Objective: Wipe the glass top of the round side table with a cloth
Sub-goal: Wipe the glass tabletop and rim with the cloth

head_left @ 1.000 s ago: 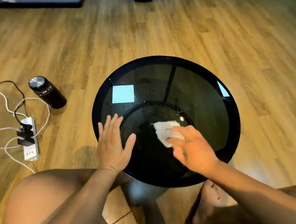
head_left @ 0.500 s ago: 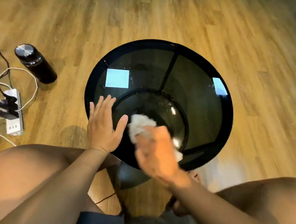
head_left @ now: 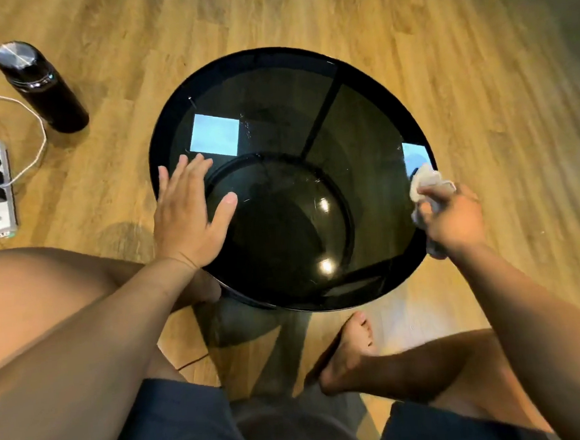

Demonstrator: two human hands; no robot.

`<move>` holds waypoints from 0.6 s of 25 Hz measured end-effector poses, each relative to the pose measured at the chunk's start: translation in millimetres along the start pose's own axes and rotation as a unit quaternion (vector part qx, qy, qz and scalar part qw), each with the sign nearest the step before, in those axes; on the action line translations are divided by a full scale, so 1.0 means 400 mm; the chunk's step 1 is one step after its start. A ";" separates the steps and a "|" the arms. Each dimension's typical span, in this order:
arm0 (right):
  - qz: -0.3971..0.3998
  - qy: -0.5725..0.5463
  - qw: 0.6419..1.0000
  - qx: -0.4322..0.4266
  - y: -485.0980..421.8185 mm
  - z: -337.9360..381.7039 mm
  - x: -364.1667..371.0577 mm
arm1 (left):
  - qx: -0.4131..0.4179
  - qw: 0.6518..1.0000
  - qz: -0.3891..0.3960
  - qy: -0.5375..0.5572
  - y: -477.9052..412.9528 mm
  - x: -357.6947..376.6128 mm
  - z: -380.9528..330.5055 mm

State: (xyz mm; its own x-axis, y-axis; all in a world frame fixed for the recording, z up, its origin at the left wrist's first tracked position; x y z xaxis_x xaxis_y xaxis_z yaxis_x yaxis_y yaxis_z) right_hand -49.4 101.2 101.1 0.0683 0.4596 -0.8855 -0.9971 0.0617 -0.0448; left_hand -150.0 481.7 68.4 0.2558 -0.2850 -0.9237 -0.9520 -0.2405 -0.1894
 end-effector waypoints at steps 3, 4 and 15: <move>-0.034 -0.007 0.999 0.035 0.050 0.076 0.047 | -0.011 1.000 -0.008 0.009 0.003 0.007 0.002; -0.037 -0.021 0.999 0.000 0.107 0.124 0.075 | -0.015 1.000 -0.014 0.014 0.001 0.008 0.004; 0.131 -0.021 0.942 -0.308 0.179 0.262 0.150 | 0.000 0.998 -0.049 0.041 -0.045 -0.003 0.019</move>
State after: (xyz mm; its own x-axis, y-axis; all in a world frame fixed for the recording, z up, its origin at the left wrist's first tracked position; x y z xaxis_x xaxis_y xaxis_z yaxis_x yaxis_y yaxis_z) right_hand -112.9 226.2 93.2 -0.1945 0.4231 -0.8850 -0.8091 -0.5792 -0.0990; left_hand -134.5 493.3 70.2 0.3604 -0.3344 -0.8708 -0.9218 -0.2708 -0.2775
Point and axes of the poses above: each hand's wrist, its own y-axis away from the middle knuckle, its own x-axis out of the palm, z = x × y, the point moved 1 cm from there along -y, towards the middle knuckle, and after that the axes turned 15 degrees about -y, right-handed, at the moved point
